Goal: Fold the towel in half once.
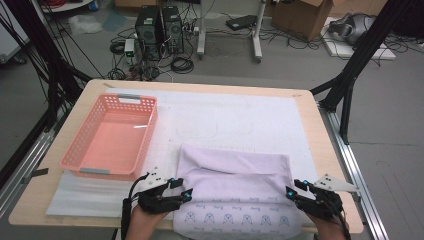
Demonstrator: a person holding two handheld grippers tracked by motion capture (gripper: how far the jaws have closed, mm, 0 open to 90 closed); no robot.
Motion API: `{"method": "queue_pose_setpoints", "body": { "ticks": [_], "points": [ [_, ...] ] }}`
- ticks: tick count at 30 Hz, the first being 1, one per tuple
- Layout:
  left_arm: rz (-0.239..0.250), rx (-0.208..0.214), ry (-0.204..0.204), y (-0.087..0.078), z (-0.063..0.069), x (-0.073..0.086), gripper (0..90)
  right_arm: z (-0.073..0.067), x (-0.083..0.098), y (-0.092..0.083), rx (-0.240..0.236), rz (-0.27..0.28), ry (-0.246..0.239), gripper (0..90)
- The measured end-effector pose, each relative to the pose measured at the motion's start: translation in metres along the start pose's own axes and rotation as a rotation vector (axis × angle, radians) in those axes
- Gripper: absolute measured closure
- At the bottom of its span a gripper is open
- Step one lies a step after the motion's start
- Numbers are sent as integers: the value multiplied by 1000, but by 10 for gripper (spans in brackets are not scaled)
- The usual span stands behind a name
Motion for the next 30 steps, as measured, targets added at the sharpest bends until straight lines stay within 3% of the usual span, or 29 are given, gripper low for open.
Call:
{"method": "queue_pose_setpoints", "body": {
  "ticks": [3,5,7,10,15,21,24,26,27,30],
  "points": [
    [-39,-26,-16,10,-5,6,477,2,9,19,21,-61,-1,543],
    [-54,-64,1,10,-7,7,593,3,18,27,25,-102,-14,652],
    [-63,-74,-2,6,-7,9,823,0,19,25,0,-94,-20,821],
    [-36,-59,1,-2,-1,6,860,-6,17,16,-20,-82,-46,863],
    [6,-5,18,-20,16,4,859,-19,20,-6,-68,-51,-83,865],
    [23,39,20,-34,29,7,859,-24,29,-22,-105,-48,-78,857],
    [16,79,39,-37,38,13,841,-25,36,-27,-117,-75,-76,765],
    [25,74,46,-36,39,13,663,-22,31,-32,-101,-35,-45,615],
    [34,65,37,-35,37,10,571,-20,26,-35,-98,-9,-24,603],
    [55,21,47,-32,27,2,480,-19,12,-38,-84,54,-7,546]
  ]
}}
Point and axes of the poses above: each handheld gripper's, and its own axes: y roughly forward along the jaws, x roughly out of its underside, z roughly to its right, the point moved 10 cm from there along y, roughly forward along the jaws, and after that the axes turned 7 degrees about y, right-handed, at the moved point
